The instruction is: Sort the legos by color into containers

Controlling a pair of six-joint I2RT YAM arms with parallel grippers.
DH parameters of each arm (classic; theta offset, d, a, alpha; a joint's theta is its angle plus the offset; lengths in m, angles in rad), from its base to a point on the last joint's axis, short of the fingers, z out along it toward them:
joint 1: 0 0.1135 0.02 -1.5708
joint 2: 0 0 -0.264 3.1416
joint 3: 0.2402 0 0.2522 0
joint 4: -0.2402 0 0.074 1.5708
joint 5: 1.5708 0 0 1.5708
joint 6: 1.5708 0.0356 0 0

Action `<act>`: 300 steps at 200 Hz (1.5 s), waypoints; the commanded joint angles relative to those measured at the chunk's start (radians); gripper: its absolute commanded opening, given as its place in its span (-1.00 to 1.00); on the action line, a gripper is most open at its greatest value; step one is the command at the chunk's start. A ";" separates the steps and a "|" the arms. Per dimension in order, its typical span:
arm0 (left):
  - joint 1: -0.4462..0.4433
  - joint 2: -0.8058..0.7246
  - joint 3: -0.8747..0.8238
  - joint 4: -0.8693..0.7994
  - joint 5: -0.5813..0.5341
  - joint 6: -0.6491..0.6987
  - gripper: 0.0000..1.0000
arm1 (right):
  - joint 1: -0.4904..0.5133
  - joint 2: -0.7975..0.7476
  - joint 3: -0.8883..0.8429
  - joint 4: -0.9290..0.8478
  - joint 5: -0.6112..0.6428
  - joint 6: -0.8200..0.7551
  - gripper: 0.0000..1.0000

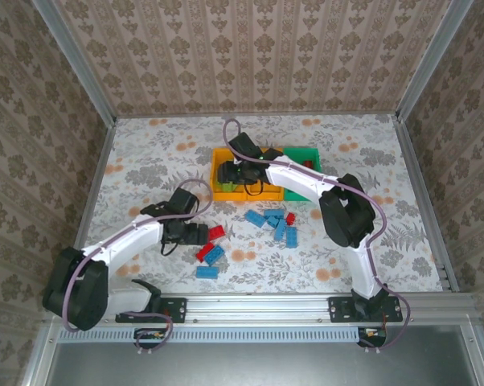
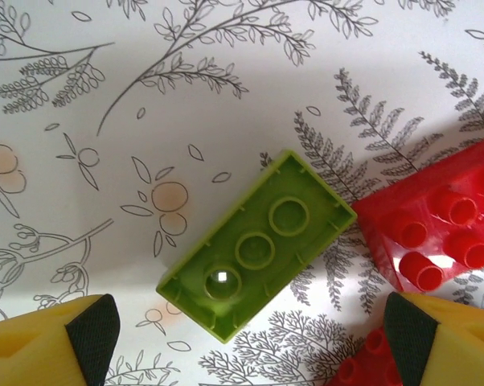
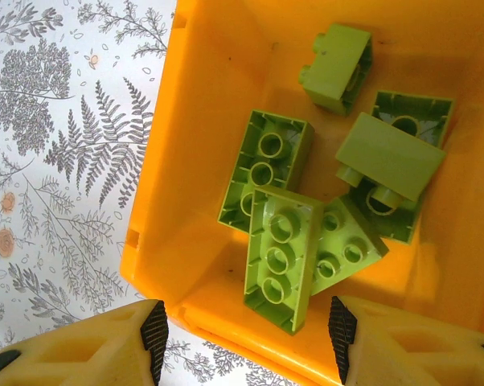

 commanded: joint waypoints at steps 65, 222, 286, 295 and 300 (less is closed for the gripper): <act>-0.003 0.117 0.063 -0.040 -0.024 0.046 0.65 | -0.029 -0.081 -0.062 0.004 -0.014 -0.004 0.21; 0.026 0.234 0.116 -0.024 0.041 0.082 0.08 | -0.055 -0.160 -0.123 0.028 -0.016 -0.004 0.25; 0.027 0.237 0.116 0.004 0.065 0.074 -0.33 | -0.064 -0.179 -0.147 0.037 -0.014 0.002 0.26; 0.026 0.241 0.118 0.008 0.069 0.070 -0.35 | -0.064 -0.182 -0.150 0.038 -0.012 0.002 0.26; 0.027 0.245 0.119 0.009 0.069 0.070 -0.36 | -0.065 -0.184 -0.150 0.038 -0.013 0.002 0.27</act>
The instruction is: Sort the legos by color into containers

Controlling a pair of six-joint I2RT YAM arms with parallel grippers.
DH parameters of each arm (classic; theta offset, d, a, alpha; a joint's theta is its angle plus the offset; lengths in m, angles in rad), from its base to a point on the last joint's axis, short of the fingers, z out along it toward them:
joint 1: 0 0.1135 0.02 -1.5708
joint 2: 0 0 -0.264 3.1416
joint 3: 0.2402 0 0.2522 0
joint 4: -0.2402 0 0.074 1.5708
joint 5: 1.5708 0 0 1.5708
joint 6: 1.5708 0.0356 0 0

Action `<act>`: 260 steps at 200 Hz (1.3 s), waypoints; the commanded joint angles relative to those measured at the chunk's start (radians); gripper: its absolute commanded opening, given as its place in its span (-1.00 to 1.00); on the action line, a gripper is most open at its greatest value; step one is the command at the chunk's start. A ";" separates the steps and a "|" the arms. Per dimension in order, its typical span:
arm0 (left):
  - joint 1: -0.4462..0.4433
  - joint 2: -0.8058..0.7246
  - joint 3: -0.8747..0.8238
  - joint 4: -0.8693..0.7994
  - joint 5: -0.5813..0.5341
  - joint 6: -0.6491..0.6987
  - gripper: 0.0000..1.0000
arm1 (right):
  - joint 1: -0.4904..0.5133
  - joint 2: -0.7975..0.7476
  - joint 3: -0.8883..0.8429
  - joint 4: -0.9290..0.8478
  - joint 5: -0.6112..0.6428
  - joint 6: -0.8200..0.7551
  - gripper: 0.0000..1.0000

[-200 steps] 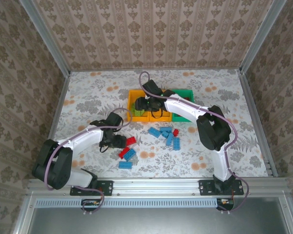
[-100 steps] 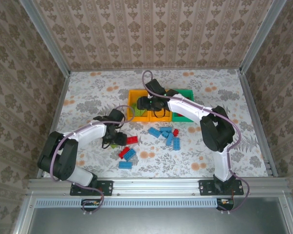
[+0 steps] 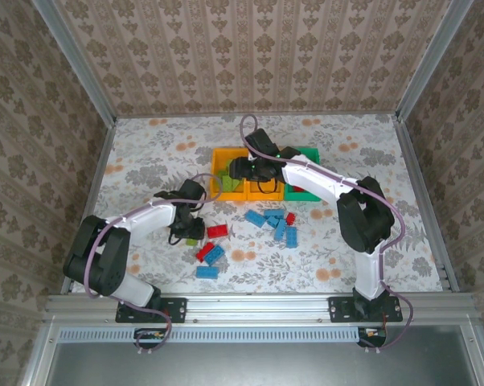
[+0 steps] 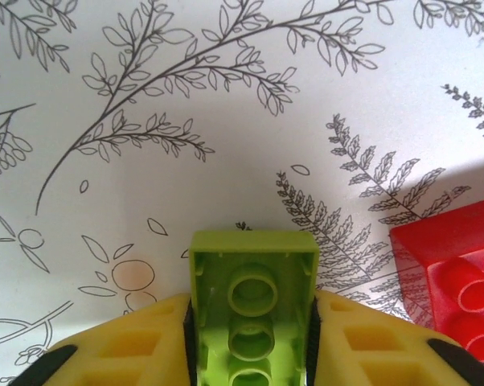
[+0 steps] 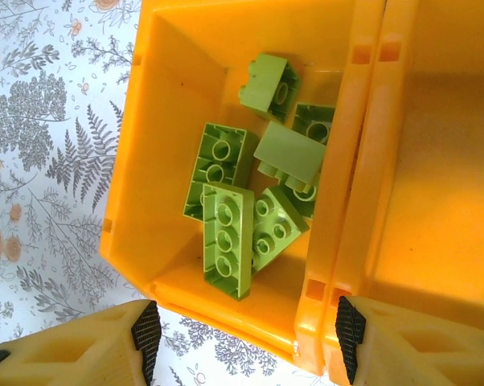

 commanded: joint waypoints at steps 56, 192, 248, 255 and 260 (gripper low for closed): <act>0.005 -0.057 0.028 0.012 -0.003 -0.012 -0.45 | 0.007 -0.117 -0.059 0.008 0.043 -0.051 0.26; 0.002 0.162 0.542 0.127 0.131 0.092 -0.38 | -0.013 -0.523 -0.678 -0.097 0.333 0.102 0.19; 0.005 0.348 0.644 0.179 0.151 0.073 -0.37 | -0.041 -0.497 -0.724 -0.066 0.286 0.181 0.10; 0.005 0.357 0.647 0.188 0.155 0.066 -0.35 | -0.041 -0.490 -0.724 -0.062 0.280 0.190 0.10; 0.004 0.359 0.646 0.196 0.155 0.062 -0.33 | -0.041 -0.485 -0.724 -0.057 0.276 0.195 0.10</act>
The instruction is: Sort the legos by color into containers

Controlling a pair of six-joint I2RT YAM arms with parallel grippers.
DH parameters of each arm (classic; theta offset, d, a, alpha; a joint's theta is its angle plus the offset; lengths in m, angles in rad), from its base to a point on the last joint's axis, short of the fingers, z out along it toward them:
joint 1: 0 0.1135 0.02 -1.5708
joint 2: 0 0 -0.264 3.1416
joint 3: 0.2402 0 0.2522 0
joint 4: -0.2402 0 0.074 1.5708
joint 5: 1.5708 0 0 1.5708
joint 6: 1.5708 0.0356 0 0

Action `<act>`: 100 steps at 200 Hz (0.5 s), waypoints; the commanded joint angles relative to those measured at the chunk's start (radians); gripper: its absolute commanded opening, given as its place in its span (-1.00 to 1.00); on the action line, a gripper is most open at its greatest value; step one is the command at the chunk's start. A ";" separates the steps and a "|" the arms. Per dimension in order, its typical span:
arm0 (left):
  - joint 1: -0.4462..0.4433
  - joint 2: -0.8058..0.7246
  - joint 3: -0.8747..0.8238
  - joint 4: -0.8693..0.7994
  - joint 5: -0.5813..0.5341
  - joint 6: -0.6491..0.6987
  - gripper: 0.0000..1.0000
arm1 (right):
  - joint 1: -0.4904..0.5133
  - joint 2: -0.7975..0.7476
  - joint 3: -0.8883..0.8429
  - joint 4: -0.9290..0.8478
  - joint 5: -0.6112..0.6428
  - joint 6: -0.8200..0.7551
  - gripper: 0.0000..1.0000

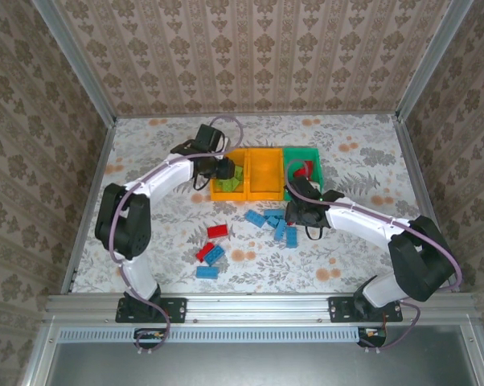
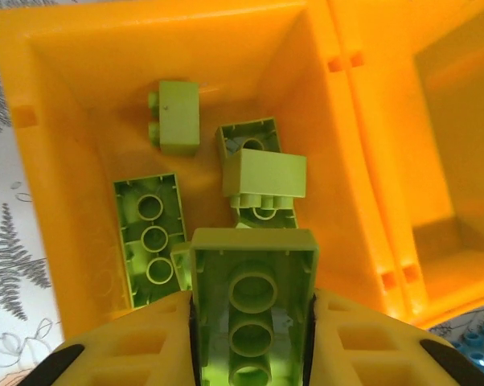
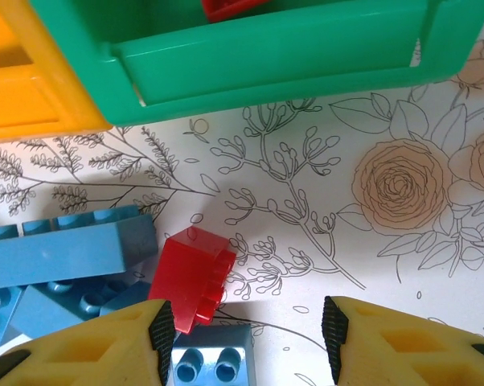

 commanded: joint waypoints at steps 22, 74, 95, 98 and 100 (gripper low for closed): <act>0.000 0.028 0.041 0.050 0.012 -0.007 -0.25 | -0.006 0.044 -0.007 0.035 -0.035 0.076 0.09; -0.031 0.034 0.053 0.037 -0.069 0.013 -0.13 | -0.006 0.095 -0.003 0.105 -0.081 0.104 0.08; -0.049 0.033 0.035 0.040 -0.102 0.015 0.01 | -0.006 0.100 -0.002 0.115 -0.076 0.110 0.07; -0.051 0.032 0.033 0.040 -0.107 0.016 0.03 | -0.006 0.100 -0.004 0.117 -0.076 0.111 0.07; -0.053 0.032 0.030 0.039 -0.110 0.018 0.05 | -0.006 0.100 -0.003 0.117 -0.076 0.112 0.07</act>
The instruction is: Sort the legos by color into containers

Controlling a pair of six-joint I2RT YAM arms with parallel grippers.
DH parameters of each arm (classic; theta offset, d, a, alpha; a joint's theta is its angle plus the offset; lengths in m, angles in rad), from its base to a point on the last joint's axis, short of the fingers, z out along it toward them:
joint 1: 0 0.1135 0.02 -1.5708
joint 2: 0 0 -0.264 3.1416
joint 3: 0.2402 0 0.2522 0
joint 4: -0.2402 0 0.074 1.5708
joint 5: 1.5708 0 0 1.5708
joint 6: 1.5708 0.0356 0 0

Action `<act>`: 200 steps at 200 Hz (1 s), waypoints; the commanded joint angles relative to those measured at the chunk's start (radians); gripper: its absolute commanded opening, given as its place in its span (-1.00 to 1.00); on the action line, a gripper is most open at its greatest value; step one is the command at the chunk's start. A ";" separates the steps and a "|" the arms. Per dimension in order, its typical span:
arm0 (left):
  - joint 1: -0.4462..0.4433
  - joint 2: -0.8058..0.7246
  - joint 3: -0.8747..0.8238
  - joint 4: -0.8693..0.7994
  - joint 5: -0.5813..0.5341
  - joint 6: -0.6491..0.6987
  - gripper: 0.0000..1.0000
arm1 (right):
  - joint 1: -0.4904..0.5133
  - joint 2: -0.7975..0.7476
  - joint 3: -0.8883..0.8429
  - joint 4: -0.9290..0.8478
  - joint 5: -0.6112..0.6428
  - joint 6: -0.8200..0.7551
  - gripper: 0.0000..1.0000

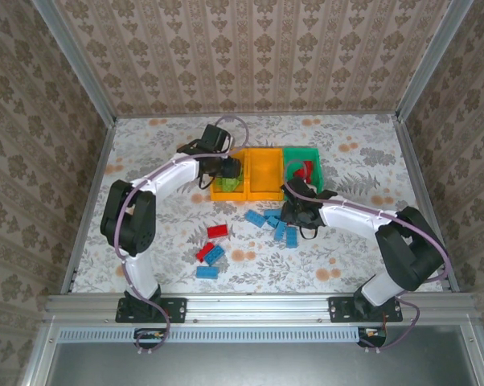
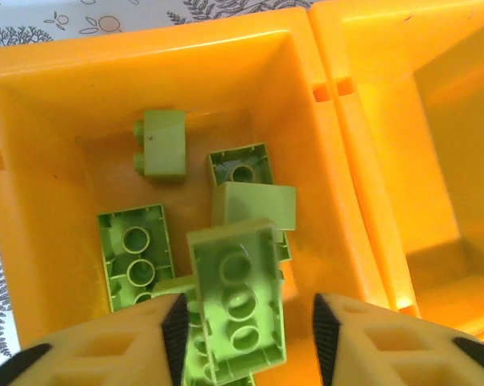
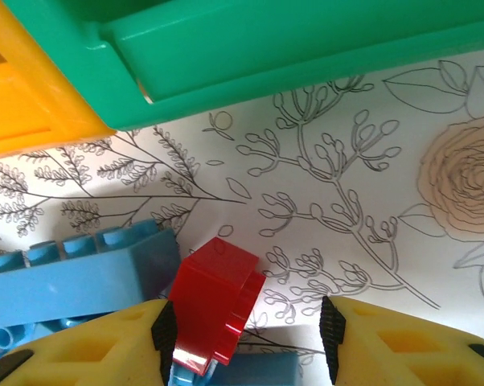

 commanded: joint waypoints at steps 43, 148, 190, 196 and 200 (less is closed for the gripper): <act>-0.033 -0.016 -0.032 0.006 -0.071 0.008 0.24 | -0.005 0.005 -0.007 0.039 -0.020 0.034 0.07; -0.051 -0.153 -0.186 0.033 -0.085 -0.016 0.34 | -0.005 0.078 0.006 0.060 -0.034 0.045 0.00; -0.051 -0.173 -0.212 0.034 -0.089 -0.020 0.34 | -0.009 0.067 0.007 0.016 -0.005 0.030 -0.20; -0.049 -0.175 -0.212 0.032 -0.090 -0.022 0.34 | -0.009 0.062 0.003 0.008 0.000 0.028 -0.23; -0.051 -0.175 -0.213 0.031 -0.091 -0.022 0.34 | -0.009 0.060 0.002 0.006 0.004 0.027 -0.23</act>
